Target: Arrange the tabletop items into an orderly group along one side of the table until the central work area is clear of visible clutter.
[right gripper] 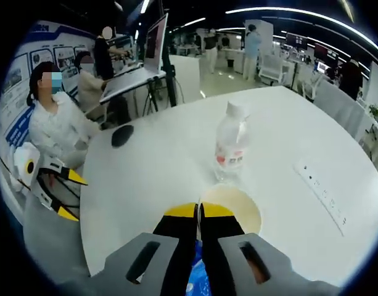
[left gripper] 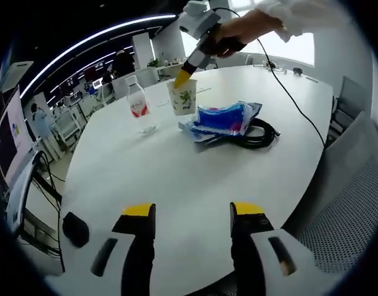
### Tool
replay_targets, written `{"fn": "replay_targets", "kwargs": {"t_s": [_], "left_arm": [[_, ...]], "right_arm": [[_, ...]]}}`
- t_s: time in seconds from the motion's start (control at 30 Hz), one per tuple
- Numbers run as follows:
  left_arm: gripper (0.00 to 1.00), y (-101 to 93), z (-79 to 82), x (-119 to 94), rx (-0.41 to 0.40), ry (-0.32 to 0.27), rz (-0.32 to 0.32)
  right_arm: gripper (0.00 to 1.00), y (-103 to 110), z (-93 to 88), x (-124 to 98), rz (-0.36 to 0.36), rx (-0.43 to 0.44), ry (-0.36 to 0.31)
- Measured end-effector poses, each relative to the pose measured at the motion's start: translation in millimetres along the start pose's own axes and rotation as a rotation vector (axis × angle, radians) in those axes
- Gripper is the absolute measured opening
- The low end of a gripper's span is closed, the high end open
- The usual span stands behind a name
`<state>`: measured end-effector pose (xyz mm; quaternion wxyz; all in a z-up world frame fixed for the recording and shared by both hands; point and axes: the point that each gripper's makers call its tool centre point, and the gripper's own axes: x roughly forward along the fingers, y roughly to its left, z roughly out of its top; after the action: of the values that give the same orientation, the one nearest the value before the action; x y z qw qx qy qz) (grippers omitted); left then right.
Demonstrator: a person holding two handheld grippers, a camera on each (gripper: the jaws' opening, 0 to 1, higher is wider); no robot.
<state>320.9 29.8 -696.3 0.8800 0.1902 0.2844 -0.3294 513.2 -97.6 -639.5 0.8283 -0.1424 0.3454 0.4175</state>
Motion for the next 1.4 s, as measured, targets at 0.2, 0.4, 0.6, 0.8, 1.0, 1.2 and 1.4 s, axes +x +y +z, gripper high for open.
{"fn": "replay_targets", "kwargs": {"t_s": [0.2,0.4,0.6,0.8,1.0,1.2,1.4], "left_arm": [[0.48,-1.2,-2.7,1,0.004,0.013,-0.008],[0.48,-1.9,-3.7,2,0.005,0.018,-0.013],[0.48,-1.6,-3.6,2,0.004,0.02,-0.016],[0.48,-2.4,-3.9,3,0.009,0.026,-0.021],[0.47,-2.0,-4.3,3,0.011,0.029,-0.021],[0.47,-0.4,-4.3,3,0.007,0.029,-0.016],[0.47,-0.2,-6.0,4,0.006,0.037,-0.014]], "right_arm": [[0.0,-20,4.4,2,-0.035,0.012,-0.005],[0.0,-39,4.0,6,-0.063,0.029,-0.001],[0.0,-49,5.1,10,-0.076,0.002,0.019],[0.0,-51,7.0,16,-0.091,0.013,0.023],[0.0,-53,8.4,24,-0.092,-0.009,0.04],[0.0,-57,10.3,32,-0.095,-0.006,0.045],[0.0,-60,6.3,42,-0.092,0.0,0.05]]}}
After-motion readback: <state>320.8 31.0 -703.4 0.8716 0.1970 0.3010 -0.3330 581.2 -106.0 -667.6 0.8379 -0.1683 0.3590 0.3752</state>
